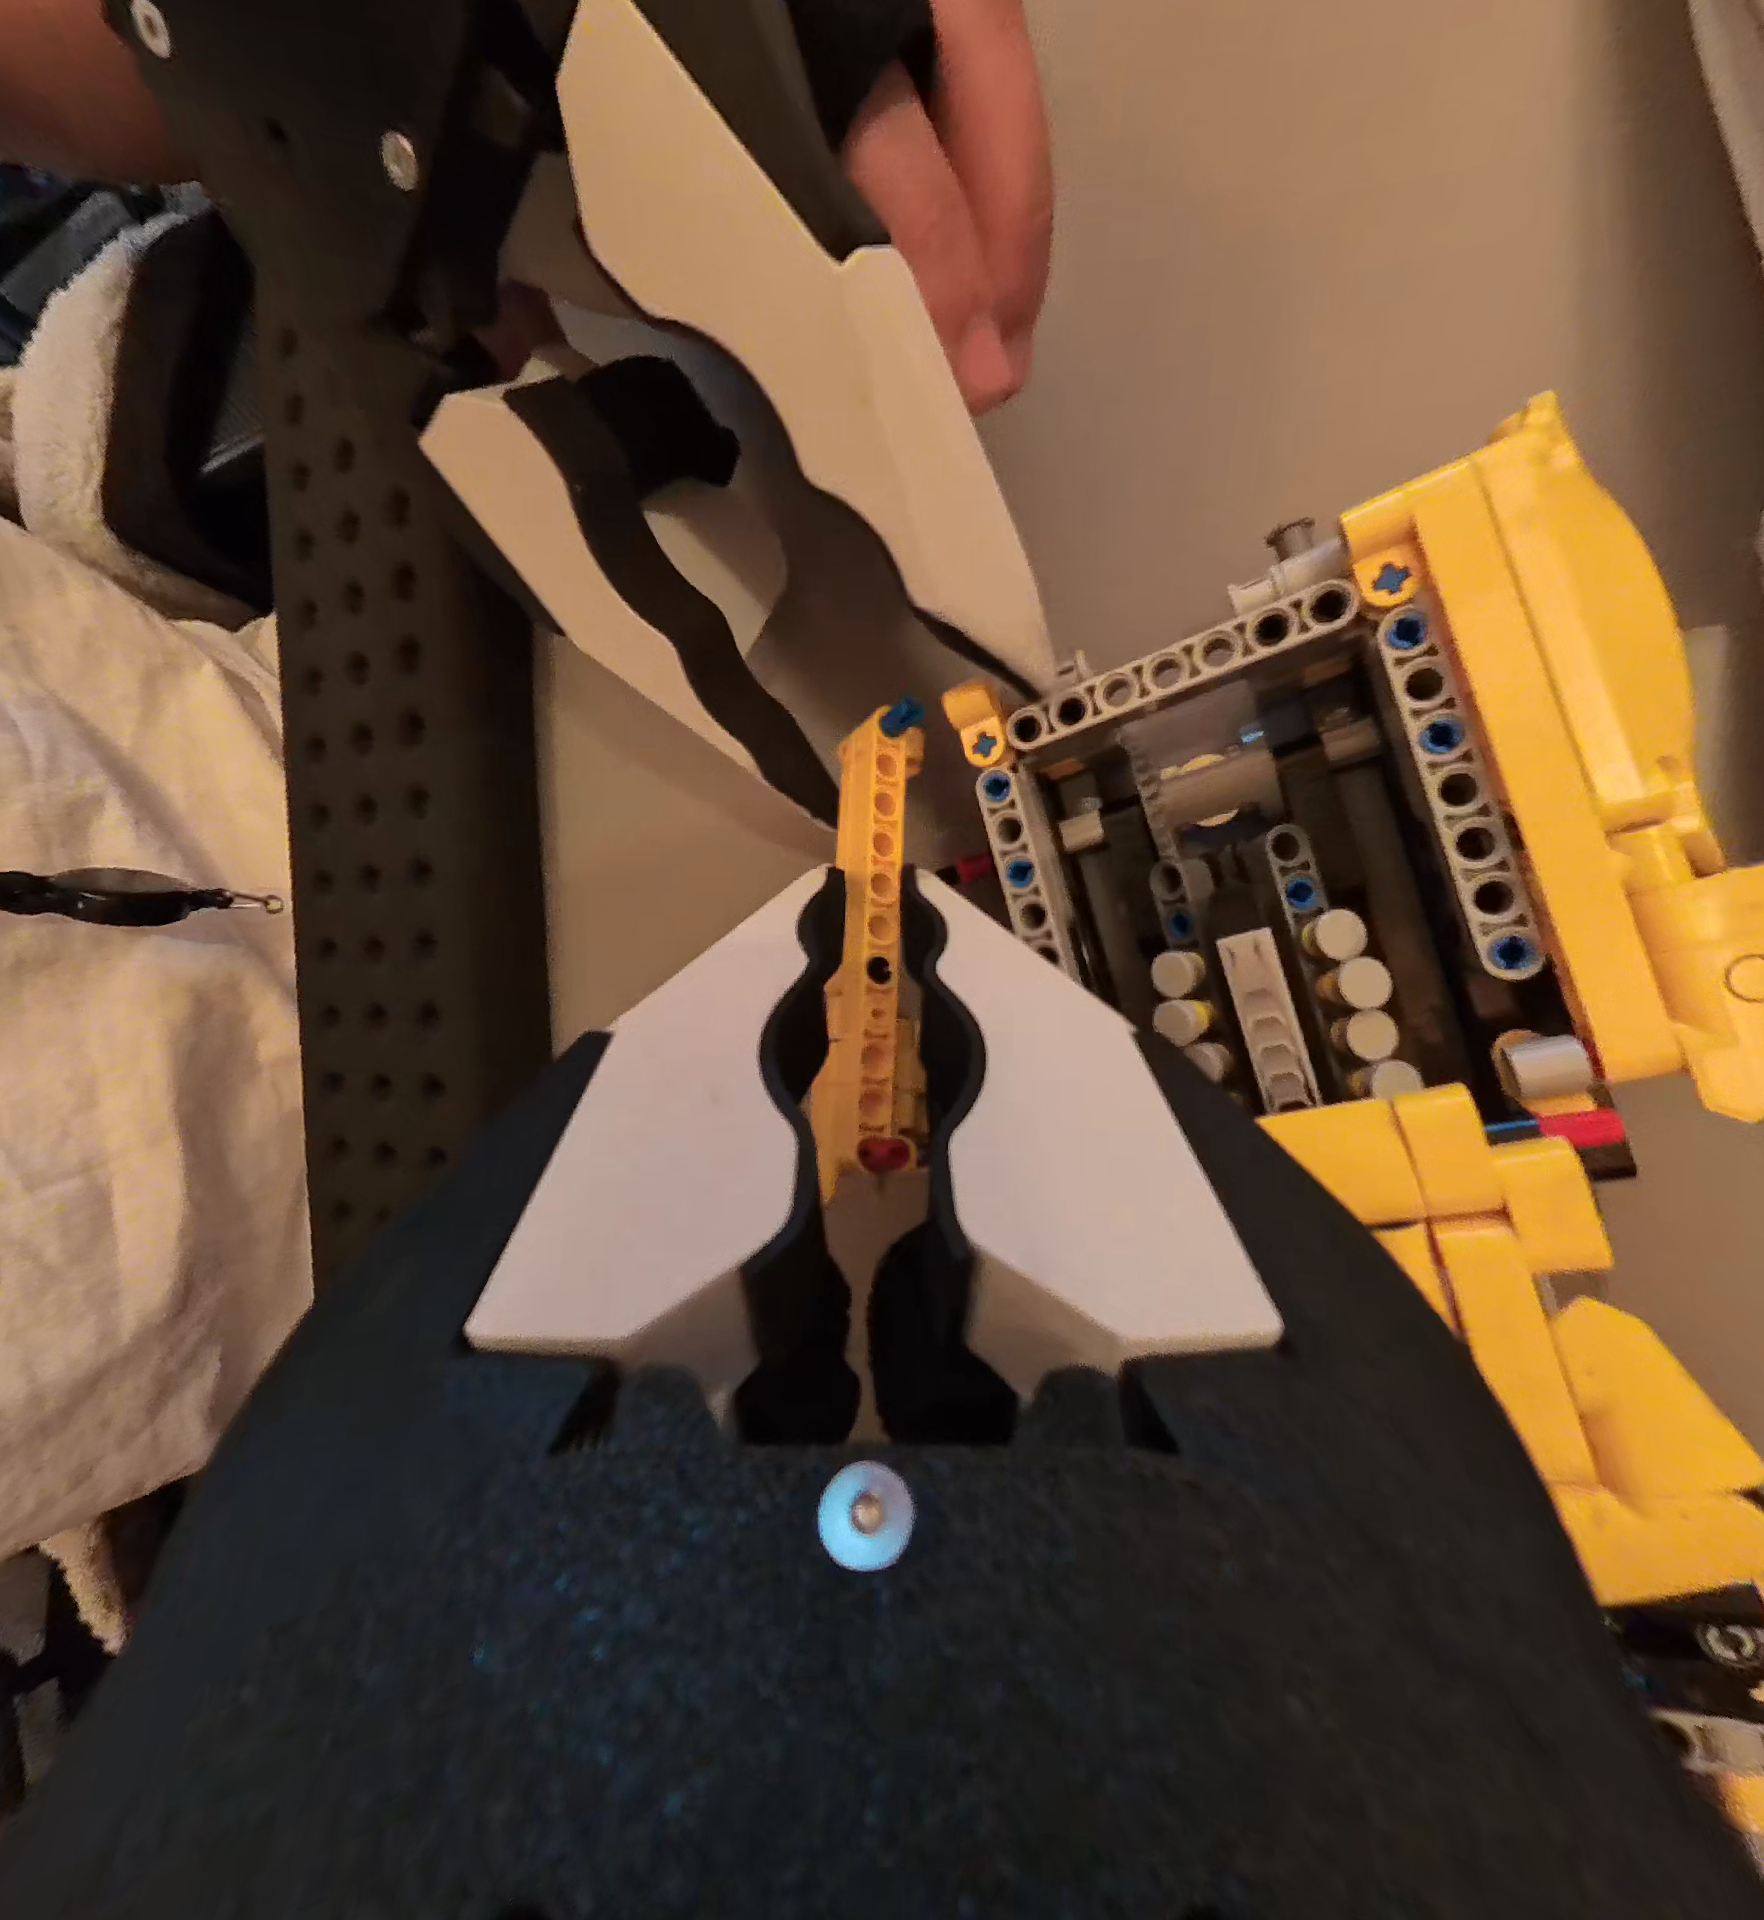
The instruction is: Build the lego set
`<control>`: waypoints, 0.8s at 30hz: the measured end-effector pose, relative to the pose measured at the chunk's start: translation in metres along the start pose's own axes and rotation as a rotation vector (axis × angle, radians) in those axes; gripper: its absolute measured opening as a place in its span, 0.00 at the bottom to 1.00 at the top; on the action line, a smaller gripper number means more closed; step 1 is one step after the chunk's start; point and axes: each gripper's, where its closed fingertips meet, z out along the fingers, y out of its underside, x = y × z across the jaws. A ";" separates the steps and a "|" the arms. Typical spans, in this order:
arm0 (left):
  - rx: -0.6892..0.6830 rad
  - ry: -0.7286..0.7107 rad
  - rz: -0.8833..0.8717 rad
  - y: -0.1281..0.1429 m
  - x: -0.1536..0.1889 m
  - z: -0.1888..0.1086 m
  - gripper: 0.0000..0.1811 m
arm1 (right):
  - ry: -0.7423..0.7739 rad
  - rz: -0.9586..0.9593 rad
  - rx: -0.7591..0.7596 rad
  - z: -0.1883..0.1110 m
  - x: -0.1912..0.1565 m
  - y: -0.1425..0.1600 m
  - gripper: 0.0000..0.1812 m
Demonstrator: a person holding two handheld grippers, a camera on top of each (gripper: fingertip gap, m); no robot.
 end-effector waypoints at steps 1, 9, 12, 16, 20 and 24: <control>-0.010 0.004 -0.013 0.002 0.002 -0.001 0.26 | 0.002 -0.005 -0.021 0.002 0.000 0.002 0.05; -0.019 -0.009 -0.113 0.002 -0.005 -0.005 0.11 | 0.242 -0.184 -0.067 -0.007 0.010 0.006 0.08; -0.003 0.013 -0.154 0.002 -0.006 -0.006 0.11 | 0.315 -0.201 0.010 -0.022 0.017 -0.004 0.13; -0.005 0.012 -0.144 0.002 -0.006 -0.006 0.11 | 0.330 -0.271 -0.045 -0.017 0.023 -0.009 0.13; -0.004 0.019 -0.162 0.003 -0.006 -0.006 0.11 | 0.265 -0.328 -0.231 -0.003 0.026 -0.001 0.08; -0.015 0.005 -0.178 0.004 -0.009 -0.008 0.11 | 0.295 -0.403 -0.335 0.001 0.029 -0.004 0.03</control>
